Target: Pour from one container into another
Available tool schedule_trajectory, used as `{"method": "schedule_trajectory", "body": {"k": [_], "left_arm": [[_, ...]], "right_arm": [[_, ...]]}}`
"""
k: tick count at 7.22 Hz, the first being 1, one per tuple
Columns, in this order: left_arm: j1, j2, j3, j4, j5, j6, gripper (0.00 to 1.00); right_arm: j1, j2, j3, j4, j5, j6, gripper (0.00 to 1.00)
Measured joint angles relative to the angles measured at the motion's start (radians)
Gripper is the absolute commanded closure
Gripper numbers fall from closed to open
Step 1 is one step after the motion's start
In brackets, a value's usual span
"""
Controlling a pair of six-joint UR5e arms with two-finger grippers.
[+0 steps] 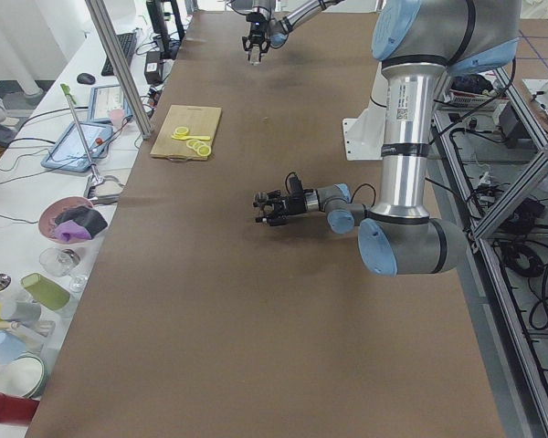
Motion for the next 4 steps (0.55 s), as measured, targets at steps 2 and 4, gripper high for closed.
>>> {"method": "schedule_trajectory", "body": {"k": [2,4], "left_arm": [[0.0,-0.001,0.0,0.001,0.0,0.0,0.69],[0.0,-0.009,0.003,0.001,0.0,-0.001,0.7]], "right_arm": [[0.025,0.026,0.042,-0.09,0.001,-0.015,1.0],[0.042,0.052,0.116,-0.209,0.003,-0.036,1.0]]}}
